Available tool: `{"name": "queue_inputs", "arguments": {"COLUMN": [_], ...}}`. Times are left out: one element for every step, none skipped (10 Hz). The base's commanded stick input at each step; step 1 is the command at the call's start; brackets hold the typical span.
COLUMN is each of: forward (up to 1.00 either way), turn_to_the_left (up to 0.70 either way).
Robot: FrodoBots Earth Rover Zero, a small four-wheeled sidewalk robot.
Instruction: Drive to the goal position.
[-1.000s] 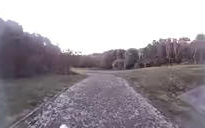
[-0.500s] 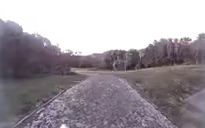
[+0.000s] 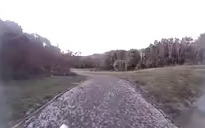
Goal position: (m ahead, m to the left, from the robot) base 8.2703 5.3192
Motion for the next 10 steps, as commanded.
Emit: {"name": "queue_inputs", "arguments": {"forward": [0.50,0.50,0.50,0.50,0.50,0.50,0.50,0.50,0.50,0.50], "turn_to_the_left": [0.00,0.00,0.00,0.00,0.00,0.00,0.00,0.00,0.00,0.00]}}
